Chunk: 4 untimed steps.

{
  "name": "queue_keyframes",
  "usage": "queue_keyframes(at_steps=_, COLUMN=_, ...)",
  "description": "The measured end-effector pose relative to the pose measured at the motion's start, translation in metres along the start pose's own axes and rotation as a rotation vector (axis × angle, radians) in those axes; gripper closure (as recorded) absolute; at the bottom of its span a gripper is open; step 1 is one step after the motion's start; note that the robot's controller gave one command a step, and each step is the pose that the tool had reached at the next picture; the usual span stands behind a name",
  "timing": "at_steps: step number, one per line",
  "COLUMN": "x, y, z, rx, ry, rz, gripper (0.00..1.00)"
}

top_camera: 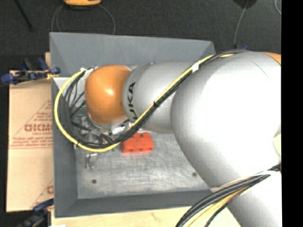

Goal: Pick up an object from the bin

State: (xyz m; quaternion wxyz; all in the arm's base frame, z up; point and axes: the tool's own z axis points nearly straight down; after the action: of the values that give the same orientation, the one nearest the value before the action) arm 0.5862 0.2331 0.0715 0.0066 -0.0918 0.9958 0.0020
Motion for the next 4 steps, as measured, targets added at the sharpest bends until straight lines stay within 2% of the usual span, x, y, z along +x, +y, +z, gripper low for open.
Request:
queue_keyframes(at_steps=1, x=0.003, y=-0.028, z=-0.031, rx=0.002, ry=0.005, rz=0.088, gripper=0.00)
queue_keyframes(at_steps=2, x=-0.010, y=-0.054, z=-0.030, rx=0.003, ry=0.005, rz=-0.120, gripper=0.00)
queue_keyframes(at_steps=3, x=-0.018, y=-0.057, z=-0.001, rx=-0.001, ry=0.008, rz=-0.068, gripper=0.00)
queue_keyframes(at_steps=4, x=-0.020, y=-0.057, z=-0.003, rx=-0.001, ry=0.005, rz=-0.066, gripper=0.00)
